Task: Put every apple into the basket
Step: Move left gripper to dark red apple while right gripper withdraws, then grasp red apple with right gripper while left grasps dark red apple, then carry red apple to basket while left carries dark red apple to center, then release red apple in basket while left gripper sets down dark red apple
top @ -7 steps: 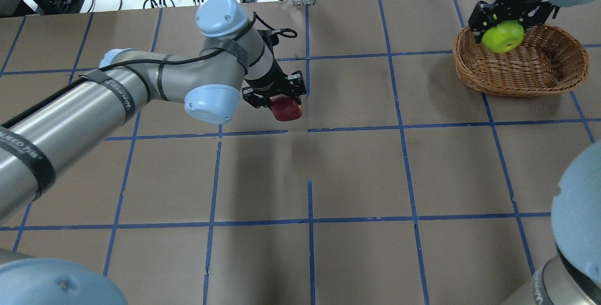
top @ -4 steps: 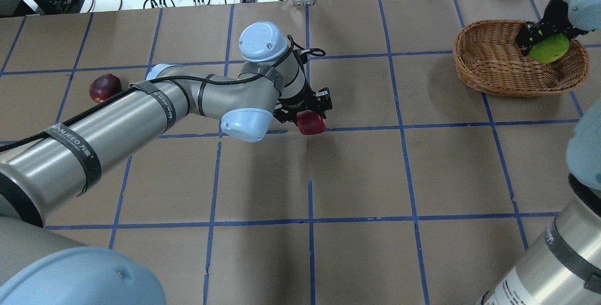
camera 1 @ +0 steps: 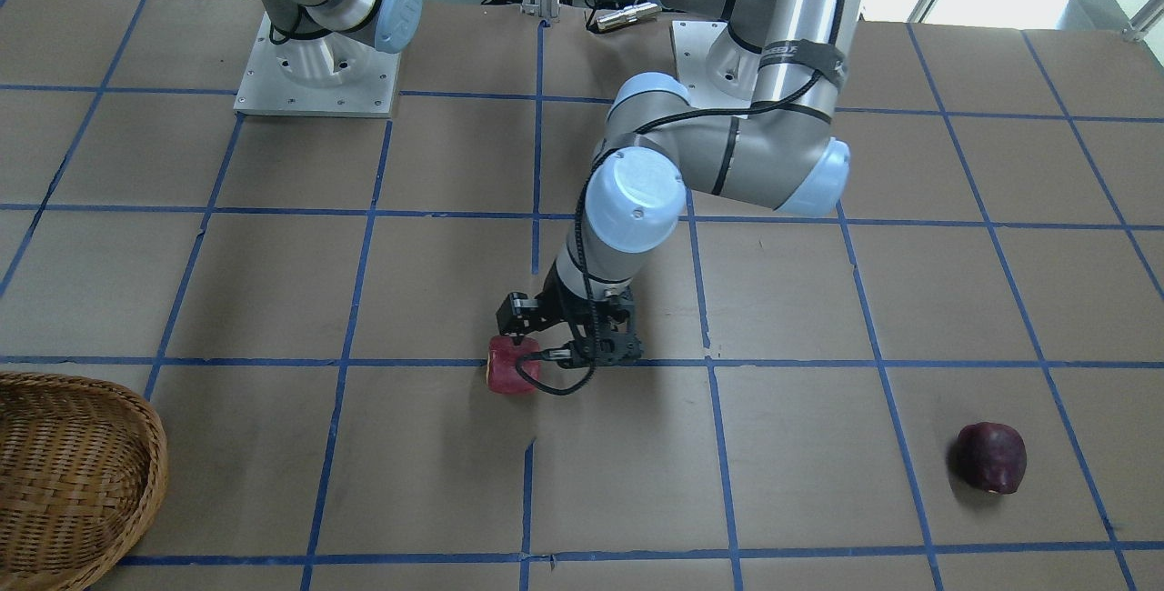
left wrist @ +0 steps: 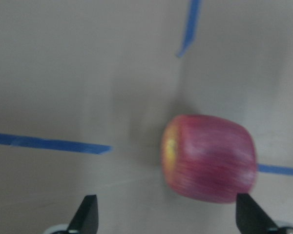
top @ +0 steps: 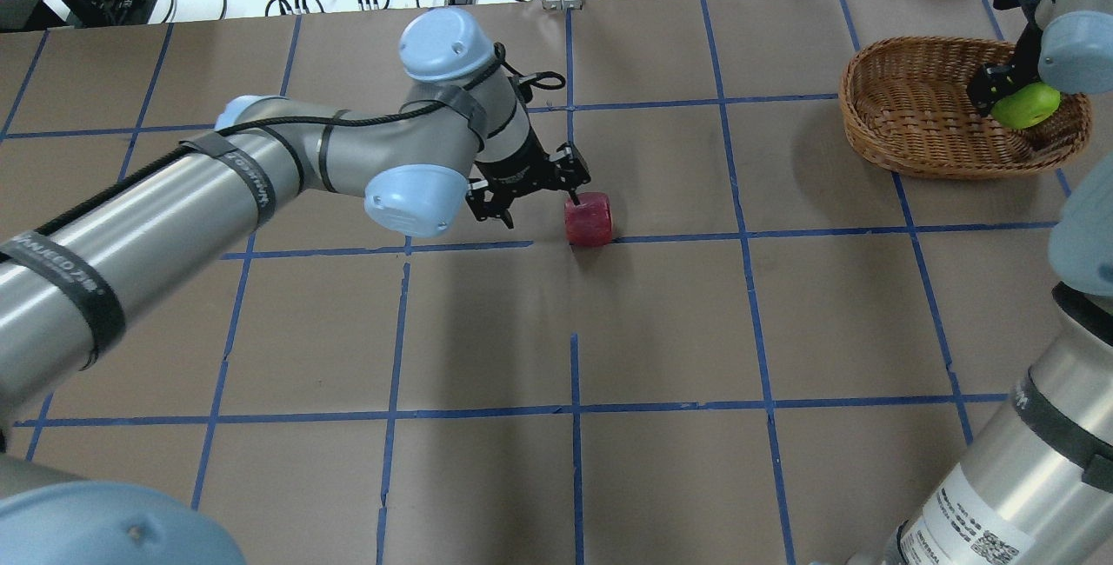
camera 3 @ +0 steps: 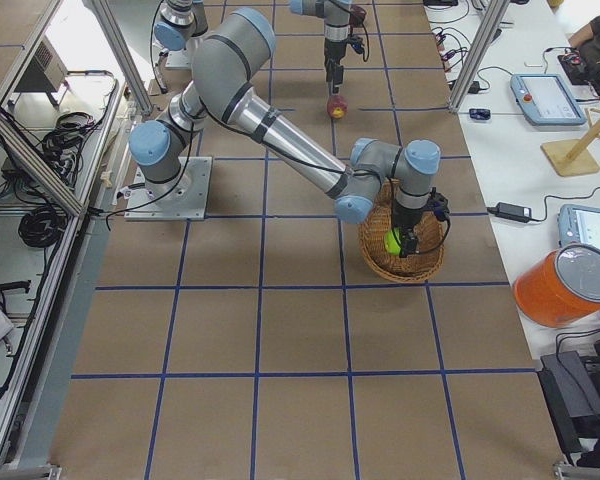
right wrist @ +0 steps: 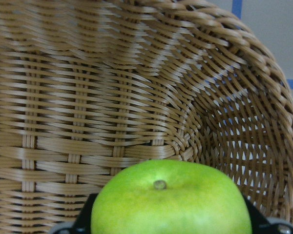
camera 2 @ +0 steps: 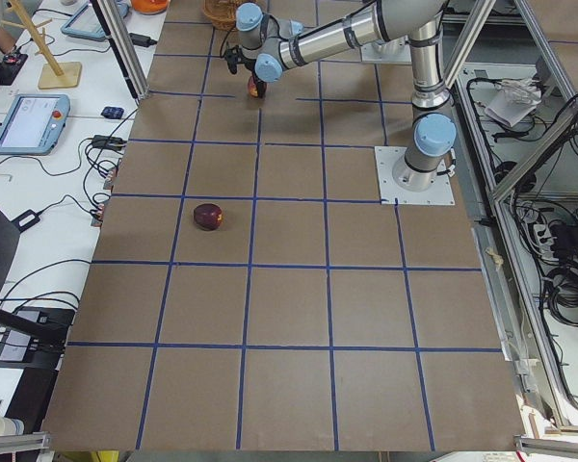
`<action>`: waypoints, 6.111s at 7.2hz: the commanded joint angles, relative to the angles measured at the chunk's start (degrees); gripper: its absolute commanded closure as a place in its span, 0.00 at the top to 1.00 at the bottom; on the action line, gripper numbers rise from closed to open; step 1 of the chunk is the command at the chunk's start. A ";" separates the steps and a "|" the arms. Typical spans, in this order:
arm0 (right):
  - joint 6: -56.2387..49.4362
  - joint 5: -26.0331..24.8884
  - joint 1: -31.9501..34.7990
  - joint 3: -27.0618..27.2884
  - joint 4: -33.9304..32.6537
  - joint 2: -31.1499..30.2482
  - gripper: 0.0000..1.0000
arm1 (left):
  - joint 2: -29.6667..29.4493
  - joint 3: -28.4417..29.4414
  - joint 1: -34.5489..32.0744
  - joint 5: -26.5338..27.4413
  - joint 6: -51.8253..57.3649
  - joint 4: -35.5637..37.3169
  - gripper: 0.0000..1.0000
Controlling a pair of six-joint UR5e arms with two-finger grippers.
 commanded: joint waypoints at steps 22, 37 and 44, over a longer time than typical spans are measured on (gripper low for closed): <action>53.74 24.15 42.15 12.97 4.48 -5.43 0.71 | 1.31 10.03 27.01 4.52 40.54 -22.79 0.04; 0.39 3.40 3.57 0.93 7.45 -4.21 0.42 | 1.56 0.45 -6.53 5.38 4.90 -1.39 1.00; 1.09 6.28 6.27 0.84 14.77 -10.23 1.00 | 26.01 1.50 6.02 10.39 17.69 -26.23 1.00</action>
